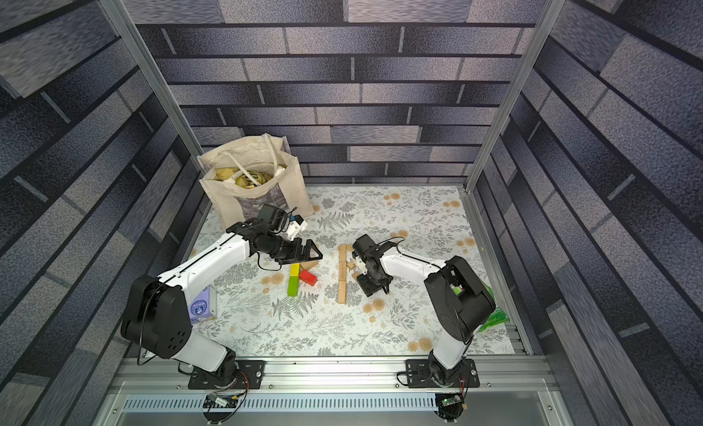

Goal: Assemble the letter k with building blocks
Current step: Assemble the building block at the center of the board.

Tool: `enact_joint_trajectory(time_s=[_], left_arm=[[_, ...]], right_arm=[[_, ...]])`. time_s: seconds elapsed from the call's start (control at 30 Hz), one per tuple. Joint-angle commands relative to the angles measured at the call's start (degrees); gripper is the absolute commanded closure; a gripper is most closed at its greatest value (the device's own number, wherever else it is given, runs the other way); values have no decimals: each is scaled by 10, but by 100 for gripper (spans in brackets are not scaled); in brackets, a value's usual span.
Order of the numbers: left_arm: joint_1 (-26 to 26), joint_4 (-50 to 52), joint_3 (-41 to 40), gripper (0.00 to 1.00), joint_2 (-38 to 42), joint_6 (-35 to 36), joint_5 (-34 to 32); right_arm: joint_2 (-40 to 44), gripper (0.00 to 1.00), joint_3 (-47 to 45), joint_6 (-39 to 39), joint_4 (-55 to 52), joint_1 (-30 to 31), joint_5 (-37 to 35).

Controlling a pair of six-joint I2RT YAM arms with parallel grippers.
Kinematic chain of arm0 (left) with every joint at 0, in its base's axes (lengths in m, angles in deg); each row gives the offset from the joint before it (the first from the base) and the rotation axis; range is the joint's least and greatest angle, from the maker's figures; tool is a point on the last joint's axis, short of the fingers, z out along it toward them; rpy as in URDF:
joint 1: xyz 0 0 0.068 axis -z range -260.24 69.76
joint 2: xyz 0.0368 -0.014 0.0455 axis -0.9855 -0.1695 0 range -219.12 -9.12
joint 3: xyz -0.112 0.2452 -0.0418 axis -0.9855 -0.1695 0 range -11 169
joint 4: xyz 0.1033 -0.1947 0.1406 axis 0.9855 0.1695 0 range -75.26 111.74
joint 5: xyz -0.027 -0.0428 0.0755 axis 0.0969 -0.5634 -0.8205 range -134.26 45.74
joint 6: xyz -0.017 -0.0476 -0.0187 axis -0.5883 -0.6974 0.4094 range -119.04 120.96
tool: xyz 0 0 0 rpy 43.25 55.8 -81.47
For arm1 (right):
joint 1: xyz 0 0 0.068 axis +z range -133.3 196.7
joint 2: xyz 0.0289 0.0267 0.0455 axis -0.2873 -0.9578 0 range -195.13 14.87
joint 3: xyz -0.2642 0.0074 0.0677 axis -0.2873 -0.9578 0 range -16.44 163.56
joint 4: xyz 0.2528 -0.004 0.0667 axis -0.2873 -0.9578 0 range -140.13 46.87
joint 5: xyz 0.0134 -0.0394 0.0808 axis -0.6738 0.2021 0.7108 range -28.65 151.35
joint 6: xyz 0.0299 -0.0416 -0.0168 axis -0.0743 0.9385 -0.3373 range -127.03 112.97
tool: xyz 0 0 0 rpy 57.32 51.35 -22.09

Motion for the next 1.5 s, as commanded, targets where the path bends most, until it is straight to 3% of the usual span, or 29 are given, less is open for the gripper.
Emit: enact_joint_trajectory(time_s=[0.0,0.87,1.17,1.47], left_arm=[[0,0,-4,0,0,17,10],[-3,-7,-15,0,2,22,13],[-7,18,15,0,-7,40,13],[-6,9,4,0,-6,37,18]], right_arm=[[7,51,10,-5,0,5,3],[-95,59,100,37,-43,19,14],[-101,82,93,32,-63,24,-17],[-54,89,61,62,-71,24,-46]])
